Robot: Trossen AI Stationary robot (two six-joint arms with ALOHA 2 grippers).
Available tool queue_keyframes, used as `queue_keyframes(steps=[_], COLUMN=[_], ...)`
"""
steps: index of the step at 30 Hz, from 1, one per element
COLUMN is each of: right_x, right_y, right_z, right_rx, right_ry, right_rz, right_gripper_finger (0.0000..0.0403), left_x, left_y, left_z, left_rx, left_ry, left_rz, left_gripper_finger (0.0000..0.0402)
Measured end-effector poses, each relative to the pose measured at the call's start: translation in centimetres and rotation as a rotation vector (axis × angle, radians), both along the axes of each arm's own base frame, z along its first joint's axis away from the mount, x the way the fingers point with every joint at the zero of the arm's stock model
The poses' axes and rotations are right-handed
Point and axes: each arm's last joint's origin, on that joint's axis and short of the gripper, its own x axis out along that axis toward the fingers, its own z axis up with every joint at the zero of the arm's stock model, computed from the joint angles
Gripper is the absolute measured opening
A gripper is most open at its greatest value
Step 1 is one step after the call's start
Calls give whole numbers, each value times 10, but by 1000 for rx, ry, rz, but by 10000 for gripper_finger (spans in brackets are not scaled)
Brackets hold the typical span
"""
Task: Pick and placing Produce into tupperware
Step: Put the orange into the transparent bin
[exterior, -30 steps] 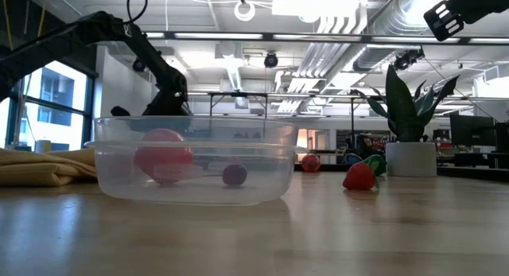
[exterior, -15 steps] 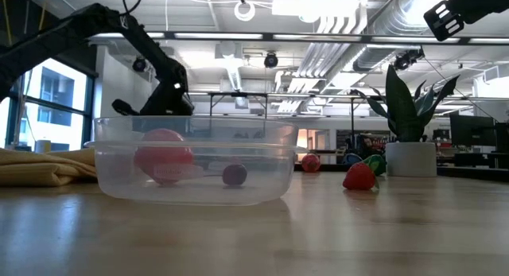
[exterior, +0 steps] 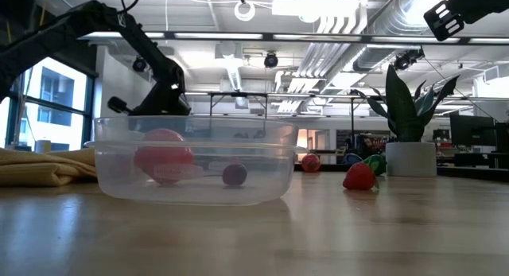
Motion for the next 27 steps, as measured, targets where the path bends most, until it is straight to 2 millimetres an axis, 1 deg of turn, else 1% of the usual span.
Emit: queue_keyframes(steps=[5, 8, 11, 14, 16, 23, 27], right_x=[0, 0, 0, 0, 0, 0, 0], right_y=[0, 0, 0, 0, 0, 0, 0], right_z=[0, 0, 0, 0, 0, 0, 0], right_rx=[0, 0, 1, 0, 1, 1, 1], right_ry=[0, 0, 1, 0, 1, 0, 0], right_rz=[0, 0, -1, 0, 0, 0, -1], right_gripper_finger=[0, 0, 0, 0, 0, 0, 0], left_x=[-2, -2, -1, -1, -1, -5, -4], left_y=[-6, -7, -4, 1, 2, -3, -4], left_z=[-9, -12, -7, 1, 1, -7, -12], left_rx=[-30, -35, -8, 49, 59, 48, 50], left_ry=[20, 23, 19, 51, 65, 95, 70], left_rz=[39, 57, 77, 77, 80, 158, 177], left_gripper_finger=[0, 0, 0, 0, 0, 0, 0])
